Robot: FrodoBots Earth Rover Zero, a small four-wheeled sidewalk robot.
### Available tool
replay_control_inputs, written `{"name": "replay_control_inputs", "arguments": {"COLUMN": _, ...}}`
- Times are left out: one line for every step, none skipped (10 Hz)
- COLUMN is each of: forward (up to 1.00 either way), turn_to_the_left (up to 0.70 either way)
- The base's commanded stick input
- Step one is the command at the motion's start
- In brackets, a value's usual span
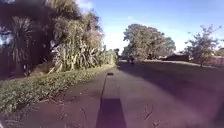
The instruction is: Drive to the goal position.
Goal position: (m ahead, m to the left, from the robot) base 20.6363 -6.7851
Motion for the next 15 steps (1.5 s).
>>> {"name": "replay_control_inputs", "arguments": {"forward": 0.7, "turn_to_the_left": 0.0}}
{"name": "replay_control_inputs", "arguments": {"forward": 0.7, "turn_to_the_left": 0.0}}
{"name": "replay_control_inputs", "arguments": {"forward": 0.7, "turn_to_the_left": 0.0}}
{"name": "replay_control_inputs", "arguments": {"forward": 0.7, "turn_to_the_left": 0.0}}
{"name": "replay_control_inputs", "arguments": {"forward": 0.7, "turn_to_the_left": 0.0}}
{"name": "replay_control_inputs", "arguments": {"forward": 0.7, "turn_to_the_left": 0.0}}
{"name": "replay_control_inputs", "arguments": {"forward": 0.7, "turn_to_the_left": 0.0}}
{"name": "replay_control_inputs", "arguments": {"forward": 0.7, "turn_to_the_left": 0.0}}
{"name": "replay_control_inputs", "arguments": {"forward": 0.7, "turn_to_the_left": 0.0}}
{"name": "replay_control_inputs", "arguments": {"forward": 0.7, "turn_to_the_left": 0.0}}
{"name": "replay_control_inputs", "arguments": {"forward": 0.7, "turn_to_the_left": 0.0}}
{"name": "replay_control_inputs", "arguments": {"forward": 0.7, "turn_to_the_left": 0.0}}
{"name": "replay_control_inputs", "arguments": {"forward": 0.7, "turn_to_the_left": 0.0}}
{"name": "replay_control_inputs", "arguments": {"forward": 0.7, "turn_to_the_left": 0.0}}
{"name": "replay_control_inputs", "arguments": {"forward": 0.7, "turn_to_the_left": 0.0}}
